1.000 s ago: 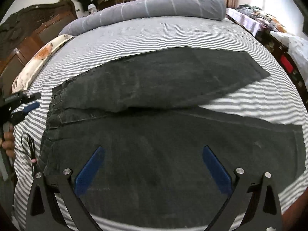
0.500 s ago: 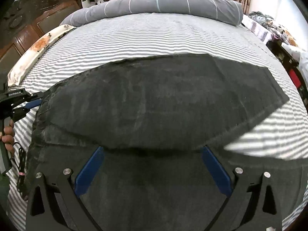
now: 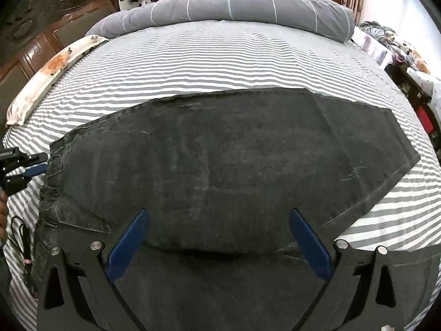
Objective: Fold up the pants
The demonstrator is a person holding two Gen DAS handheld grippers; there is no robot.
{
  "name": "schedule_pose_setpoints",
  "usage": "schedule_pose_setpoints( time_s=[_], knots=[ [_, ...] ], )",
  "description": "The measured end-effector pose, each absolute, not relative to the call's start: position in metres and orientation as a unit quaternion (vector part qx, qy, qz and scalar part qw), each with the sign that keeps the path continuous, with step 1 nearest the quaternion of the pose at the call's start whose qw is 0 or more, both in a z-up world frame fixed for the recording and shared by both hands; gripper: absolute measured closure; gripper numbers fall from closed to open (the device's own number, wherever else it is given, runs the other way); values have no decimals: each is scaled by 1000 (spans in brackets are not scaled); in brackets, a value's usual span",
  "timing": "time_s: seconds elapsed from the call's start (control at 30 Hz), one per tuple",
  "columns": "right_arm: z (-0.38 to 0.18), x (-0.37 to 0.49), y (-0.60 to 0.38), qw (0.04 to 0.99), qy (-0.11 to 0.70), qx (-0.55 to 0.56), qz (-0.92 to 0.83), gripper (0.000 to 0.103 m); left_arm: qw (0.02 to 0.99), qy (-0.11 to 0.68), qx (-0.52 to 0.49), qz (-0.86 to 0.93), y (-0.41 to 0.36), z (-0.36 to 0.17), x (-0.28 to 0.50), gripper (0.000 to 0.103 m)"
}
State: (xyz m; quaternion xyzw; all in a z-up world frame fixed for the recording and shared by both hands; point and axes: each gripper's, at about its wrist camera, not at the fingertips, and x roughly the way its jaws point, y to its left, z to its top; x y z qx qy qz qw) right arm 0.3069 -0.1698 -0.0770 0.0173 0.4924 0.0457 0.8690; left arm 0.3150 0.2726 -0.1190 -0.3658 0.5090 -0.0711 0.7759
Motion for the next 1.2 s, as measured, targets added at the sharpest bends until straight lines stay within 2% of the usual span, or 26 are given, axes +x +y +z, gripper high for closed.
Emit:
schedule_pose_setpoints(
  time_s=[0.4, 0.67, 0.87, 1.2],
  knots=[
    [-82, 309, -173, 868, 495, 15, 40, 3, 767, 485, -417, -42, 279, -123, 322, 71],
    [-87, 310, -173, 867, 496, 15, 44, 3, 771, 491, -403, -55, 273, -126, 294, 71],
    [-92, 310, -172, 864, 502, 13, 46, 3, 783, 456, -420, -58, 275, -115, 287, 73],
    [-100, 313, -170, 860, 508, 14, 50, 3, 764, 474, -432, -74, 268, -134, 302, 75]
  ],
)
